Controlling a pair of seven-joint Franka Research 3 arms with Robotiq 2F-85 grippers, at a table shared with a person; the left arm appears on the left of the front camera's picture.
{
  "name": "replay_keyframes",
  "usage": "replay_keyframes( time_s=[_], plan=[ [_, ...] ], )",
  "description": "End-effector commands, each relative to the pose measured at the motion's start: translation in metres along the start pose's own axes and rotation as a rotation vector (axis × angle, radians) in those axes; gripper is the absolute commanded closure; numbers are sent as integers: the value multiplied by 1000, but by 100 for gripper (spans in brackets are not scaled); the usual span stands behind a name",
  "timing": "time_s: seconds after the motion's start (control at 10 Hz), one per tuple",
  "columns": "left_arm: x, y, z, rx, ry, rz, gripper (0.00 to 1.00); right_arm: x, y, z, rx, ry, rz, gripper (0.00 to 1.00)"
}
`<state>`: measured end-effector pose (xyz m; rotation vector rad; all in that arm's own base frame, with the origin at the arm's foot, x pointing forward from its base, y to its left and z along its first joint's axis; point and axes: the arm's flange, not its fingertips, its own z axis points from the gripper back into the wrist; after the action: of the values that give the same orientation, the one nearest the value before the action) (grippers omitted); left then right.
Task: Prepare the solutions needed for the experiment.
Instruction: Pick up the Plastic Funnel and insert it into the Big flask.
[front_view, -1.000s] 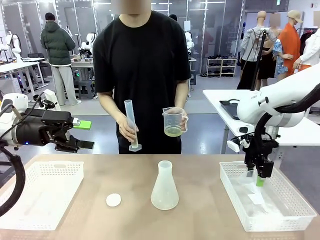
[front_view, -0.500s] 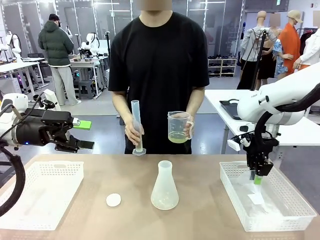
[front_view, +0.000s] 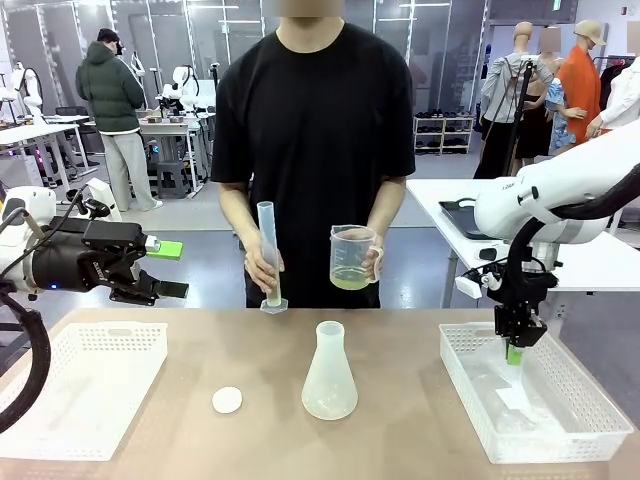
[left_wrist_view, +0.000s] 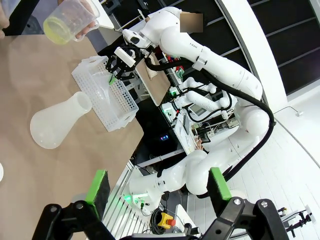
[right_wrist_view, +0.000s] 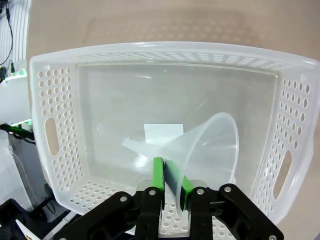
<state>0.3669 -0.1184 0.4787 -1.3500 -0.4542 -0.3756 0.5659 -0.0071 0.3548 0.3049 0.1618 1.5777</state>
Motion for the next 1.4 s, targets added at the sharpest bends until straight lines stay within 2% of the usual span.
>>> replay_keyframes(
  time_s=[0.0, 0.3, 0.6, 0.9, 1.2, 1.3],
  plan=[
    [1, -2, -2, -22, -15, 10, 0, 5, -1, 0, -9, 38, -52, 100],
    [1, -2, -2, -22, -15, 10, 0, 24, 33, 44, -180, 94, -121, 100],
    [1, -2, -2, -22, -15, 10, 0, 45, 91, 107, -402, 172, -205, 100],
    [1, -2, -2, -22, -15, 10, 0, 67, 145, 146, -650, 215, -195, 100],
    [1, -2, -2, -22, -15, 10, 0, 73, 157, 149, -743, 211, -182, 100],
    [1, -2, -2, -22, -15, 10, 0, 75, 161, 170, -685, 201, -149, 100]
  ],
)
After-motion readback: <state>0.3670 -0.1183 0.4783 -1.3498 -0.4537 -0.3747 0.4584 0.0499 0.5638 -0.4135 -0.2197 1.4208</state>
